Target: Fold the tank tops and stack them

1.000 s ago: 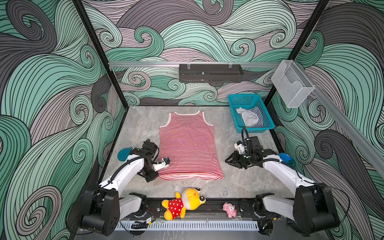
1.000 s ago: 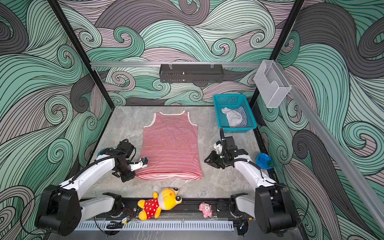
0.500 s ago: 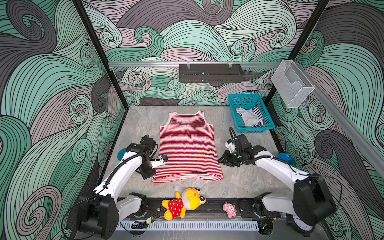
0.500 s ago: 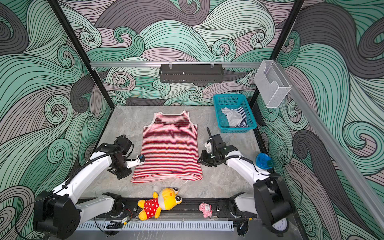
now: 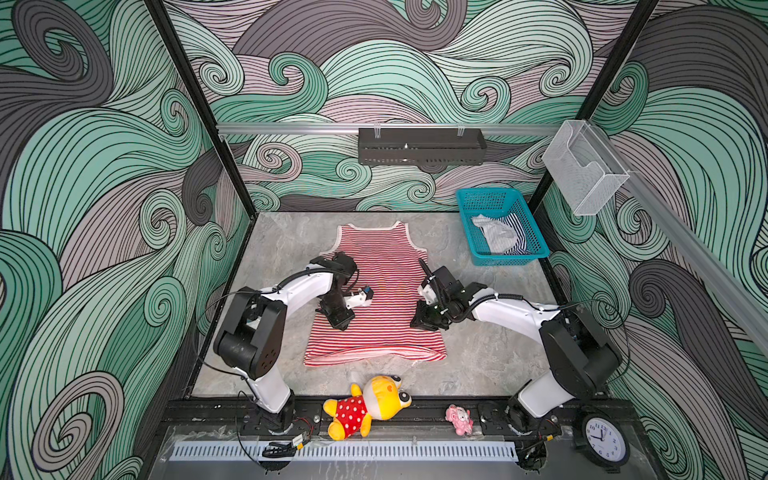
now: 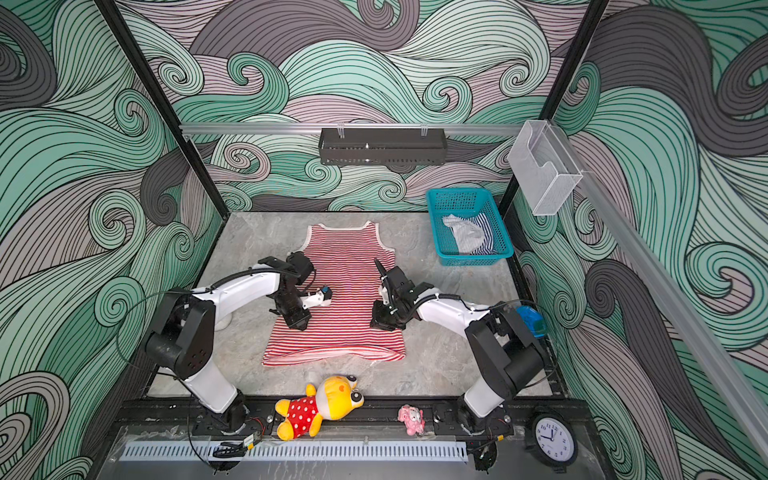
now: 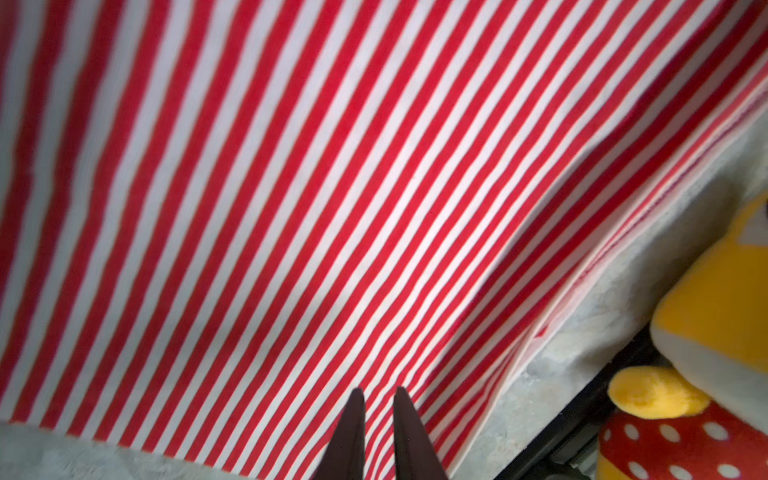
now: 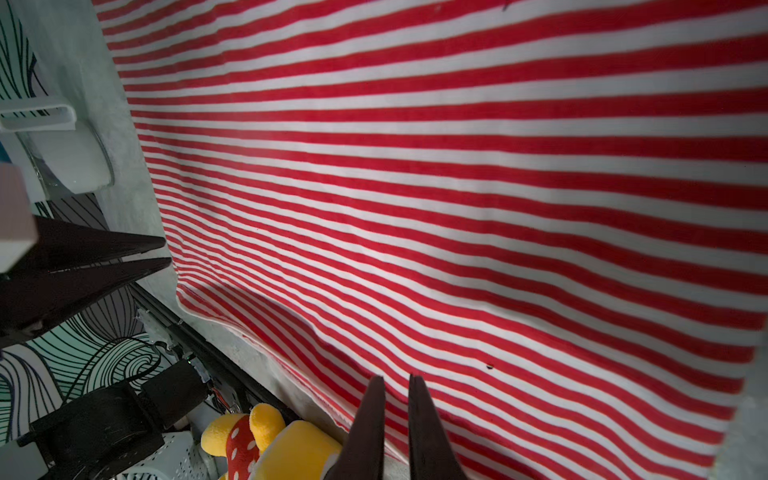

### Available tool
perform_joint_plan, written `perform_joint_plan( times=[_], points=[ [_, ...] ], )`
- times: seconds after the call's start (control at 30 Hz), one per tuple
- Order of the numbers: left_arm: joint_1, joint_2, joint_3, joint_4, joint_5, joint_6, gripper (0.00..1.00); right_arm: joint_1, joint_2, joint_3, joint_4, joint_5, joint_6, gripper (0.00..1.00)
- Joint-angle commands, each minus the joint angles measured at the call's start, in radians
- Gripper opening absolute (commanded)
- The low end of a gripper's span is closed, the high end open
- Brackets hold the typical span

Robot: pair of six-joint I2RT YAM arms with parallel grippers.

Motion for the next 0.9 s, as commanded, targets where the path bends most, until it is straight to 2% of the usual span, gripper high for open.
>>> perform_joint_plan(
  times=[0.0,0.47,0.77,0.87],
  points=[
    [-0.057,0.052,0.052,-0.015,0.016,-0.036,0.18,0.026,-0.009,-0.007,-0.012,0.016,0.030,0.15],
    [-0.215,0.050,-0.016,-0.057,0.038,-0.041,0.18,0.150,-0.071,-0.089,-0.026,0.032,0.080,0.14],
    [-0.280,0.039,-0.069,-0.109,0.115,-0.031,0.18,0.180,-0.145,-0.170,-0.051,0.022,0.134,0.15],
    [-0.295,0.051,-0.091,-0.106,0.092,-0.036,0.18,0.178,-0.158,-0.181,-0.077,0.046,0.138,0.15]
  ],
)
